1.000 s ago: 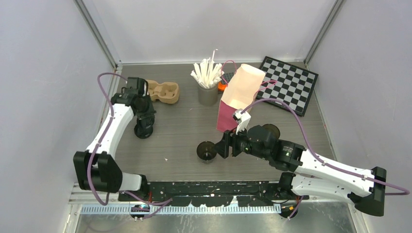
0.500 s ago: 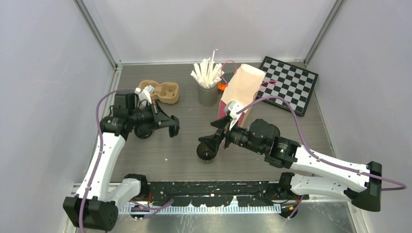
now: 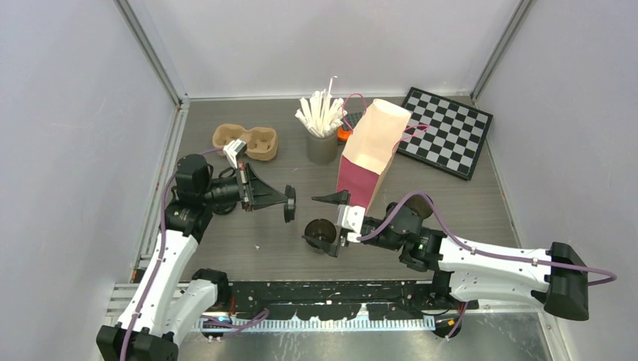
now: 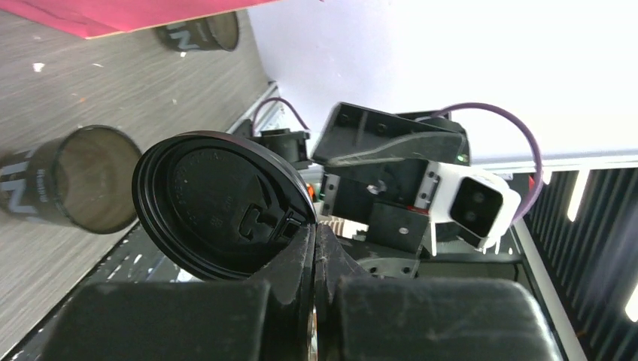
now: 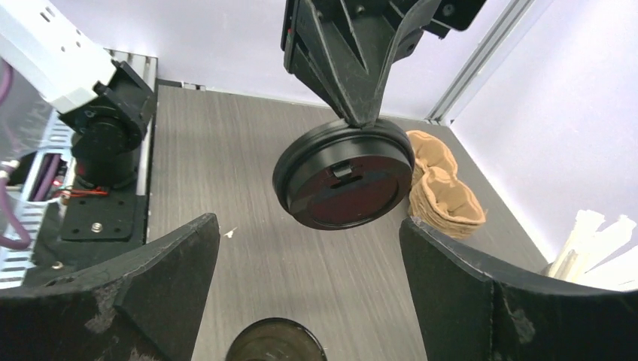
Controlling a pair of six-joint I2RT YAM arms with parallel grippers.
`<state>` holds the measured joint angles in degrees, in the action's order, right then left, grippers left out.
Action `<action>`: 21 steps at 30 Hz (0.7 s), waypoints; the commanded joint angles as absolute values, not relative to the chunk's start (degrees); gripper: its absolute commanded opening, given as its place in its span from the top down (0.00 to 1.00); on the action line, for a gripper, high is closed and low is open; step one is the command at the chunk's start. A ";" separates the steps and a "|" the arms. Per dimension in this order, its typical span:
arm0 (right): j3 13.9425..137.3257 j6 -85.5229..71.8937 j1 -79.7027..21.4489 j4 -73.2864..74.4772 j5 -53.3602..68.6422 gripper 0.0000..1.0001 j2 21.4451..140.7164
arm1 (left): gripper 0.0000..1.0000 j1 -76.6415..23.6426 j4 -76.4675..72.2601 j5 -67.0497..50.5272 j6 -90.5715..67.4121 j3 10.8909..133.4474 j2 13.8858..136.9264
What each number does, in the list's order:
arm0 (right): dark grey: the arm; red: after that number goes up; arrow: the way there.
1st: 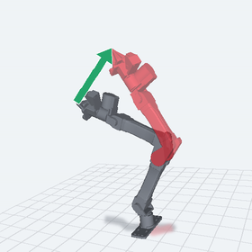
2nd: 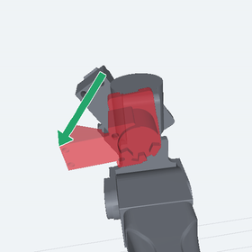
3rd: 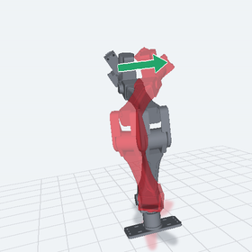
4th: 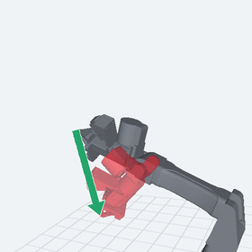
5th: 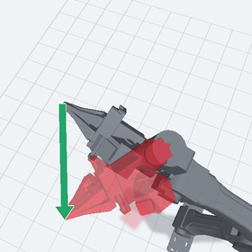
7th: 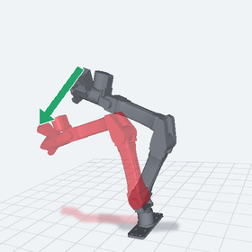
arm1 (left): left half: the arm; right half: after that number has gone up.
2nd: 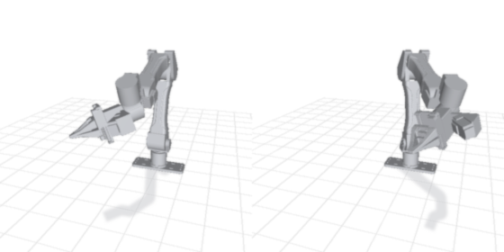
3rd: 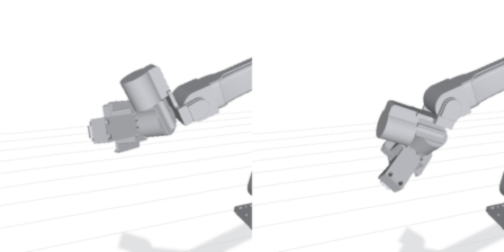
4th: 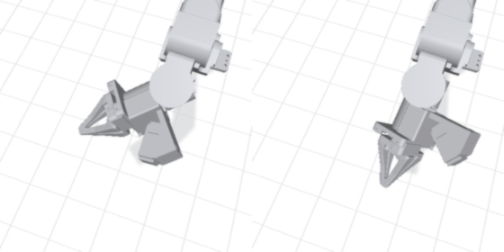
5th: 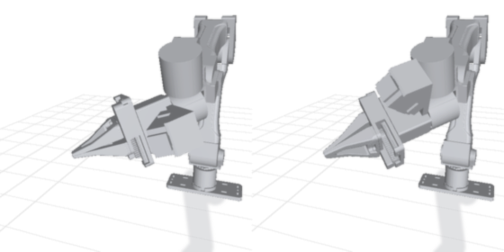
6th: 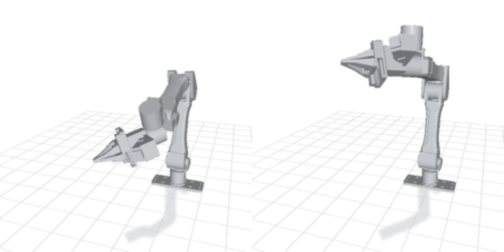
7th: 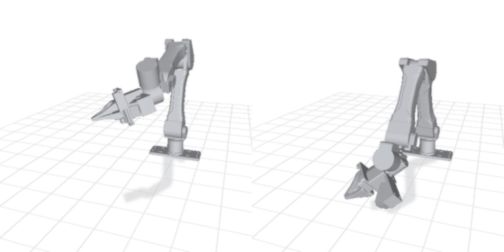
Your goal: Pack the takeout coffee
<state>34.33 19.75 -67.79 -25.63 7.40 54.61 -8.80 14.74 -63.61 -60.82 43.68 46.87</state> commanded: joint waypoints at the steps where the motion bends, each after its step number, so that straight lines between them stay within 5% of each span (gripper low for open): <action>1: 33.30 25.90 -68.17 -36.48 6.91 0.06 56.56 | 1.00 -11.23 2.79 -66.51 -69.57 43.77 45.10; 21: 32.00 30.96 -68.12 -37.49 6.56 0.04 58.66 | 1.00 -17.56 5.28 -66.73 -65.89 42.10 46.52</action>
<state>31.16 29.89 -67.81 -35.40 5.91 59.02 -16.69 5.10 -65.65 -67.85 41.54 46.57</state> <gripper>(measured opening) 0.963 0.007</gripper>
